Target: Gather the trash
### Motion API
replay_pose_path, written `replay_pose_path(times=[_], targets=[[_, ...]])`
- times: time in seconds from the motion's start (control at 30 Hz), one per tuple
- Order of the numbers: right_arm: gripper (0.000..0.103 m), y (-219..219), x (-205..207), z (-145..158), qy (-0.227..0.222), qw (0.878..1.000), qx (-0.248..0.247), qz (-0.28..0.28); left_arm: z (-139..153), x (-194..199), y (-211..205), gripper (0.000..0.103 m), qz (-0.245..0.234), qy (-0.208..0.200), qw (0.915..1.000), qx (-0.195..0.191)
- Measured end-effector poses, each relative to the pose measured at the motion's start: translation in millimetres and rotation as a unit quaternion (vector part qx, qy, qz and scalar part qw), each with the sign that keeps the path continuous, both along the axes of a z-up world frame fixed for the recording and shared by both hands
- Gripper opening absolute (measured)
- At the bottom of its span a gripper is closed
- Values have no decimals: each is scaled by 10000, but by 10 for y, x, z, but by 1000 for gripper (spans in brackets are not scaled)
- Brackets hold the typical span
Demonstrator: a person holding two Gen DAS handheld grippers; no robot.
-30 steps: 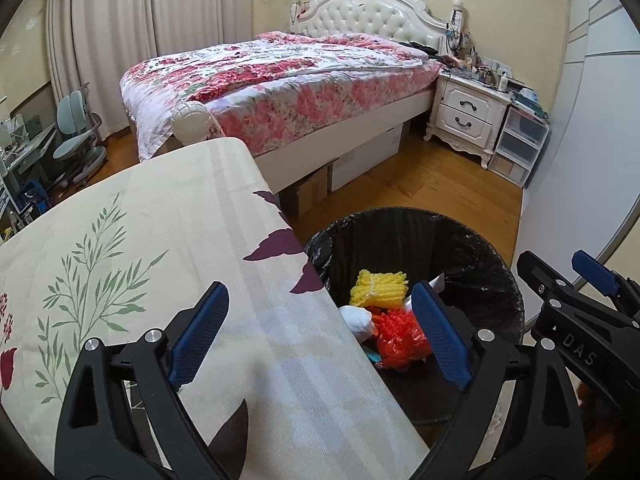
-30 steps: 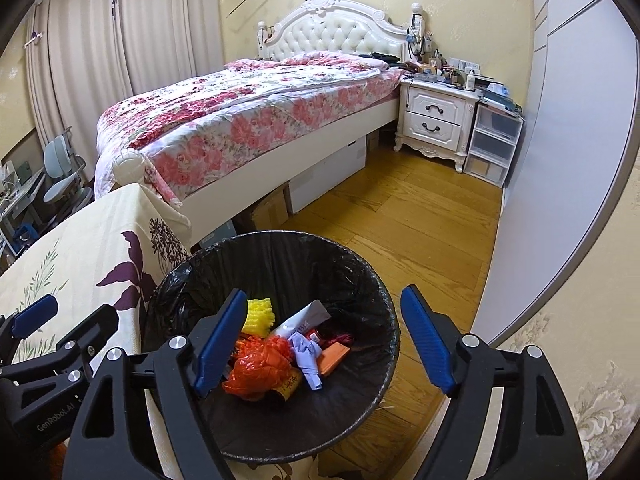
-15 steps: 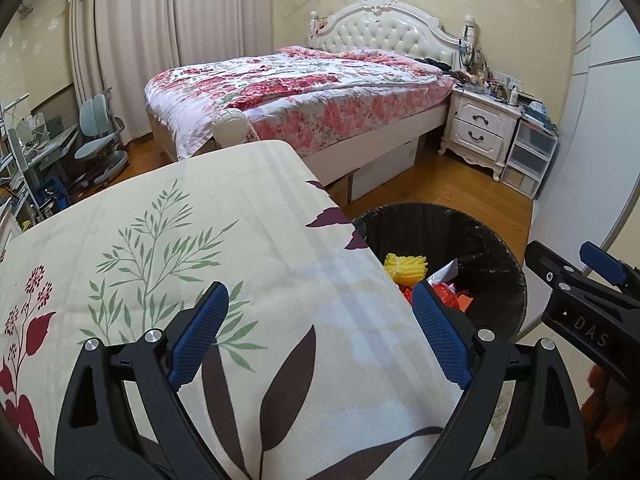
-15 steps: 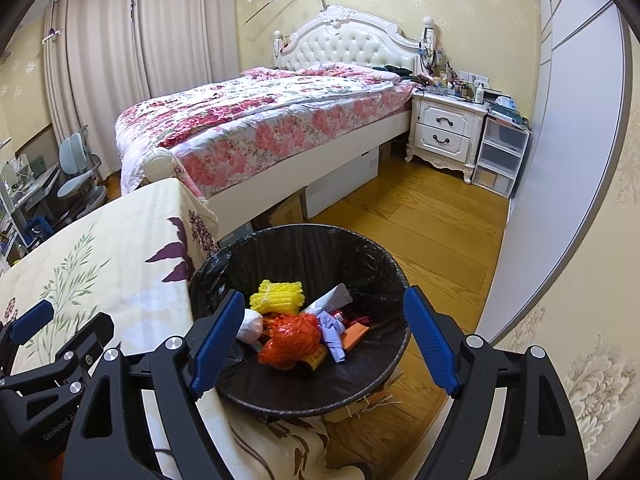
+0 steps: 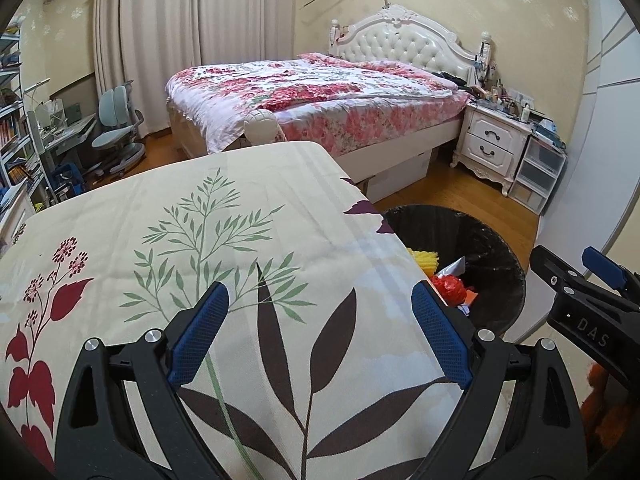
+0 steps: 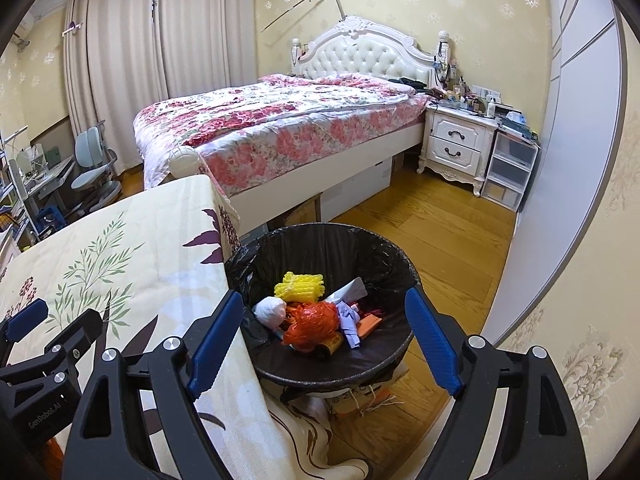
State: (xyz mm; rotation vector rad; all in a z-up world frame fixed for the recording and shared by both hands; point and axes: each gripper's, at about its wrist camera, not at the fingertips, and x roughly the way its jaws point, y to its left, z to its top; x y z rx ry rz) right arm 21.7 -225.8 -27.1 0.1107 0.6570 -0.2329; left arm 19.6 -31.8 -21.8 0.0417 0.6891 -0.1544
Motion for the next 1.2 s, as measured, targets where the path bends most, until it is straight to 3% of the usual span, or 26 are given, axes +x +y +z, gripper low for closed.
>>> replay_pose_path(times=[1.2], targets=[[81, 81, -82, 43, -67, 9999, -61, 43, 73, -127, 77, 91, 67, -119, 9999, -56]])
